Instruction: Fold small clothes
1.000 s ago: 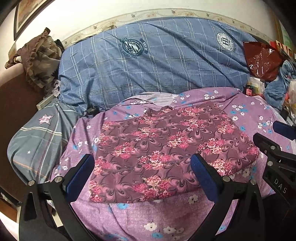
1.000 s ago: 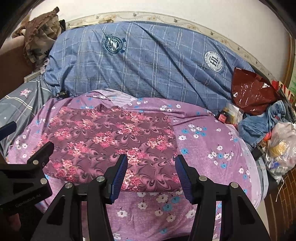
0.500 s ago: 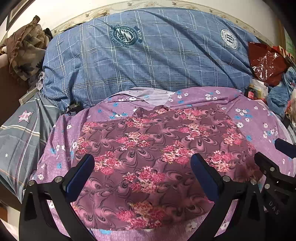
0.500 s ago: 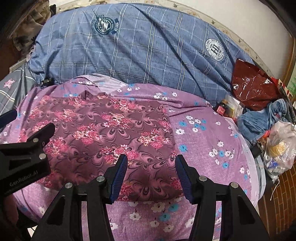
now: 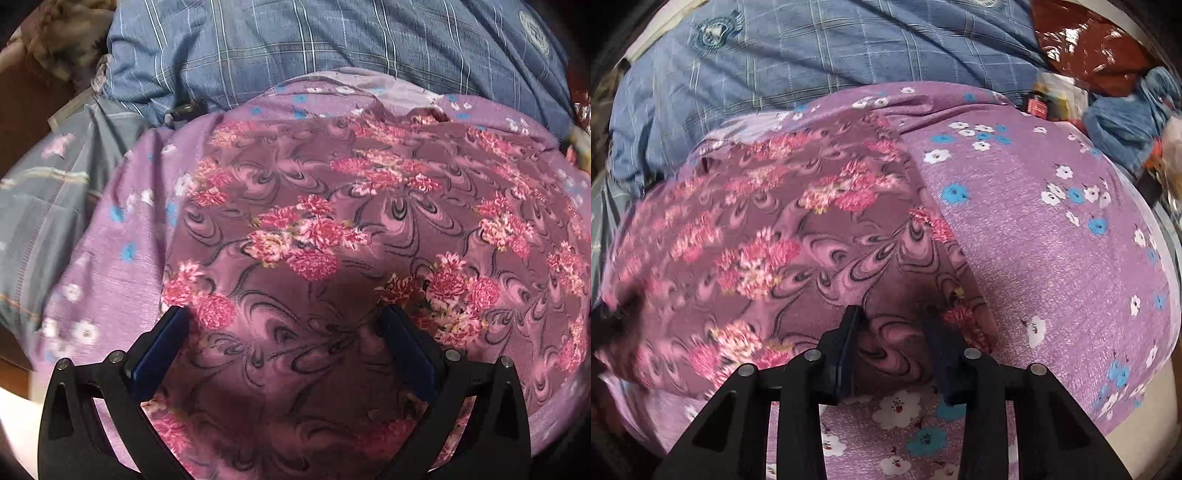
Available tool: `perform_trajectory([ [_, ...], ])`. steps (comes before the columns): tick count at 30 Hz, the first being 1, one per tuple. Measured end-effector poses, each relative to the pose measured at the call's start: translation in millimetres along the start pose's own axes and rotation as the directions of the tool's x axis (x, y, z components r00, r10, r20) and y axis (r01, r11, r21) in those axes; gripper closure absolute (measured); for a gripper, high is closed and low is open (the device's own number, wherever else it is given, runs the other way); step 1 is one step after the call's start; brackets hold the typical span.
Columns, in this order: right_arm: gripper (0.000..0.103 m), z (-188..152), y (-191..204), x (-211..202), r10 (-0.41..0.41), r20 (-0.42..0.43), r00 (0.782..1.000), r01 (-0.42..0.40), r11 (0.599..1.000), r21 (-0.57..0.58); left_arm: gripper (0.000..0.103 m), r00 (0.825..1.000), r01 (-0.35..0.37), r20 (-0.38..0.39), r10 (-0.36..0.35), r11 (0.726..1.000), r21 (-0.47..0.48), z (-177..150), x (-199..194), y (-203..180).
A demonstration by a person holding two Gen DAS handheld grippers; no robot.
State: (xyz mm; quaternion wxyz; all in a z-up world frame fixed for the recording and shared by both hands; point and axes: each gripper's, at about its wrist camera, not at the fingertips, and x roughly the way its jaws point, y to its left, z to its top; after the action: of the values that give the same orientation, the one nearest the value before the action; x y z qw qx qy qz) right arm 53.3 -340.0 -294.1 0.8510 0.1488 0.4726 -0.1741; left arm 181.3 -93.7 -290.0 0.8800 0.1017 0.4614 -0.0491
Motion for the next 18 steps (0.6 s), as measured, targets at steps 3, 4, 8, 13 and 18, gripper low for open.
perform_trajectory([
  [3,0.067,17.4,7.6,-10.1,0.022,0.04,0.999,-0.021,1.0,-0.009,0.0,0.998,0.03,0.046,-0.031,0.999,0.027,2.0,-12.8,-3.2],
  [4,0.065,25.8,10.1,-10.7,0.034,0.043,0.998,-0.034,0.999,-0.007,0.0,0.998,0.036,0.056,-0.038,0.999,0.031,2.2,-15.7,-4.4],
  [8,0.065,73.0,24.3,2.9,0.071,0.042,0.997,-0.071,0.997,0.007,0.0,0.993,0.068,0.097,-0.07,0.997,0.031,7.0,-22.6,-7.5],
  [13,0.066,133.1,37.2,64.1,0.104,-0.049,0.993,-0.101,0.992,0.07,0.0,0.993,0.024,0.113,-0.026,1.0,0.02,26.1,-15.1,-4.2],
  [18,0.067,159.5,42.7,112.7,0.058,-0.121,0.991,-0.045,0.993,0.113,0.0,0.999,-0.045,-0.004,0.045,0.997,-0.055,31.9,12.2,16.6],
])
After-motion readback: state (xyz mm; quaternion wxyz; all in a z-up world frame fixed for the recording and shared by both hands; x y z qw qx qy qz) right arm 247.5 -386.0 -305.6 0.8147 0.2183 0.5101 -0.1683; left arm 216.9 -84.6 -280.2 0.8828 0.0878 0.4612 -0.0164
